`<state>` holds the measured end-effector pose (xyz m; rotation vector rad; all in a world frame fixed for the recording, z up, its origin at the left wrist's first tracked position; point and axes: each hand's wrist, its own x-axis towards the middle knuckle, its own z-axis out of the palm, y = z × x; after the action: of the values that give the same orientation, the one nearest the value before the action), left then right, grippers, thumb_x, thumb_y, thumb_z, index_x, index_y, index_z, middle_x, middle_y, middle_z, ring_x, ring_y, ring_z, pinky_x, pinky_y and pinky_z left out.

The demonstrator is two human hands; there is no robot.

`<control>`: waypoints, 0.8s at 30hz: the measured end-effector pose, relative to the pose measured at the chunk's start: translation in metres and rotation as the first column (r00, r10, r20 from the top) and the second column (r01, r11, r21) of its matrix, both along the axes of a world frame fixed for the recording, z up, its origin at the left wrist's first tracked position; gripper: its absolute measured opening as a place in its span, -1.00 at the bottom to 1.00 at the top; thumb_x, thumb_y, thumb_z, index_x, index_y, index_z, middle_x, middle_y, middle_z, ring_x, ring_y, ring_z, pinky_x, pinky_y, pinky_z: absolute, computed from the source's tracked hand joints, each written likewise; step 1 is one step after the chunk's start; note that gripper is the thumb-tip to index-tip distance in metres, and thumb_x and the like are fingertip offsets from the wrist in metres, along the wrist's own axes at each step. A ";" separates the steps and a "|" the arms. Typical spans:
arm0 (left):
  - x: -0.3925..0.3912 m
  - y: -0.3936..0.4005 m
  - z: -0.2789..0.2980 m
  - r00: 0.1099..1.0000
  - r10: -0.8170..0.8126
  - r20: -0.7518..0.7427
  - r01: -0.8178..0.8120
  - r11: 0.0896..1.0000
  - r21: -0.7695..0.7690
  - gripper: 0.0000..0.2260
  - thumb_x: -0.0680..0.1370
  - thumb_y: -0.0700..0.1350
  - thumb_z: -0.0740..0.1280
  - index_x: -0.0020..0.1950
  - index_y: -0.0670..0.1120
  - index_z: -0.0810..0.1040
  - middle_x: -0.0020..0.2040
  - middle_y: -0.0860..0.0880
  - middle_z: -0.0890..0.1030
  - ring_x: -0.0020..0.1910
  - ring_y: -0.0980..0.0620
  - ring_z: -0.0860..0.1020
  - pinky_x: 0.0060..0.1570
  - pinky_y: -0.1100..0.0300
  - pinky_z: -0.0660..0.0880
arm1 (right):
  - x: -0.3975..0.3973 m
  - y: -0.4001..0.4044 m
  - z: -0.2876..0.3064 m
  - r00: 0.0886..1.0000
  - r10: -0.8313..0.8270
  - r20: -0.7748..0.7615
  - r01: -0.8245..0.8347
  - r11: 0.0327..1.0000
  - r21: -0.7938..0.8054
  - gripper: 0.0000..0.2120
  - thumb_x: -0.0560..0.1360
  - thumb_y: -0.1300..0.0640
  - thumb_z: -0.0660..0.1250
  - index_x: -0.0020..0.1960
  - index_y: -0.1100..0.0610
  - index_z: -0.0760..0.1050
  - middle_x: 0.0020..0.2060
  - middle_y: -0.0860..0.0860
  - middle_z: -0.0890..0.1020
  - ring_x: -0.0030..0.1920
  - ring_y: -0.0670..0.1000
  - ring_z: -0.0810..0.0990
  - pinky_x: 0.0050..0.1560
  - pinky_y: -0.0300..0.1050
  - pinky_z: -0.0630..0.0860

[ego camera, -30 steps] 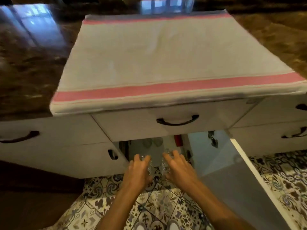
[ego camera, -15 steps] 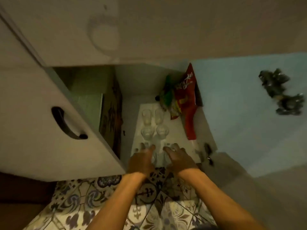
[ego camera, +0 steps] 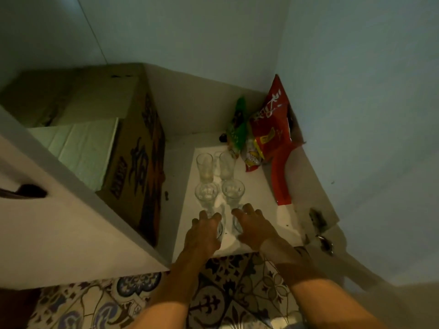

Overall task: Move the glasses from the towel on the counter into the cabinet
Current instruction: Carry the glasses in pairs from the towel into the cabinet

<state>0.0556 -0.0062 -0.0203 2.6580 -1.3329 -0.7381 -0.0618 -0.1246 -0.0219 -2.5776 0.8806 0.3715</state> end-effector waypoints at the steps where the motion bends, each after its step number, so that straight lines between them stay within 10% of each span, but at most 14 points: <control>1: 0.001 -0.002 -0.004 1.000 -0.005 0.002 0.005 1.000 0.004 -0.42 0.48 -0.05 0.44 0.44 0.06 0.30 0.34 -0.13 0.32 0.26 -0.16 0.40 0.14 -0.05 0.52 | 0.000 -0.001 -0.004 1.000 0.006 0.000 -0.006 1.000 0.000 -0.35 0.47 0.15 0.41 0.48 0.02 0.20 0.37 0.14 0.28 0.27 0.23 0.35 0.14 0.17 0.52; 24: 0.013 -0.016 -0.039 0.998 -0.025 0.053 0.024 0.999 0.022 -0.33 0.47 -0.02 0.46 0.50 0.08 0.21 0.40 -0.15 0.27 0.29 -0.17 0.37 0.13 -0.02 0.51 | 0.010 0.000 -0.046 0.999 0.014 0.042 -0.012 0.998 -0.069 -0.34 0.49 0.15 0.37 0.50 0.02 0.17 0.35 0.17 0.29 0.24 0.24 0.36 0.06 0.13 0.55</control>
<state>0.0687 -0.0217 -0.0593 2.7015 -1.3802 -0.6926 -0.0516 -0.1247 -0.0684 -2.6449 0.8766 0.2943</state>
